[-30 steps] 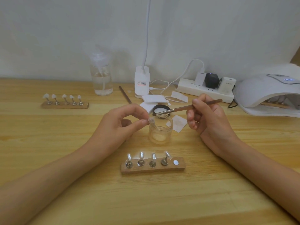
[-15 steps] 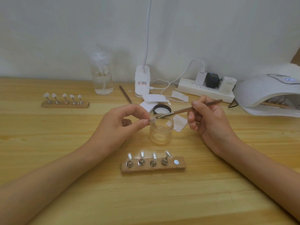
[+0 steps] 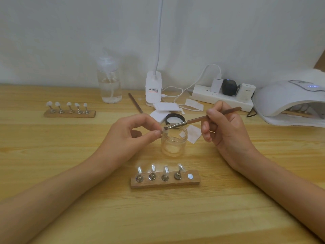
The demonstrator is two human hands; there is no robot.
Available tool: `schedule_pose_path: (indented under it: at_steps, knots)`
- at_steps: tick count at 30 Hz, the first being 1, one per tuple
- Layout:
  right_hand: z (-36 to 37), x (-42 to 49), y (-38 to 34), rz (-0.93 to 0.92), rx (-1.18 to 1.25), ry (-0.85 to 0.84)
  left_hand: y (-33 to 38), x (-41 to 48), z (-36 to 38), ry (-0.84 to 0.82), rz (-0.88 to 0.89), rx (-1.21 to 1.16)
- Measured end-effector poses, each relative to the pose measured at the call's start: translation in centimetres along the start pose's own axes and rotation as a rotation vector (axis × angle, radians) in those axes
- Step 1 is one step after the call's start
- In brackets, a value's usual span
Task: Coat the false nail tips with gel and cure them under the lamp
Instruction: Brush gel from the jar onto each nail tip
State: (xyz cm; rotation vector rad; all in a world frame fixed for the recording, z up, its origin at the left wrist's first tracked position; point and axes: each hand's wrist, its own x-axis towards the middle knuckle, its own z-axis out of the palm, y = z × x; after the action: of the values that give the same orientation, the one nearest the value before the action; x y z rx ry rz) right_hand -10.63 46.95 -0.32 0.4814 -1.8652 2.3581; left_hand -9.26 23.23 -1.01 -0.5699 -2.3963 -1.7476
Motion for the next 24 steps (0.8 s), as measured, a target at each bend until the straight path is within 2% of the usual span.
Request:
schedule_pose_path:
  at_steps: [4, 9, 14, 19, 24]
  knots:
    - [-0.11, 0.02, -0.01, -0.001, -0.013, 0.061, 0.16, 0.01, 0.08, -0.006, -0.008, -0.005]
    - [-0.08, -0.13, -0.09, -0.026, 0.001, -0.001, 0.15, 0.02, 0.01, -0.011, -0.032, -0.017]
    - [-0.21, -0.04, 0.00, -0.003, -0.022, 0.079, 0.22, 0.03, -0.01, -0.009, -0.054, -0.009]
    - [0.01, -0.15, -0.11, -0.038, -0.033, 0.021, 0.33, -0.05, -0.04, -0.004, -0.072, 0.011]
    - [0.00, -0.17, -0.24, -0.027, -0.031, 0.091, 0.43, -0.04, 0.02, -0.009, -0.084, 0.009]
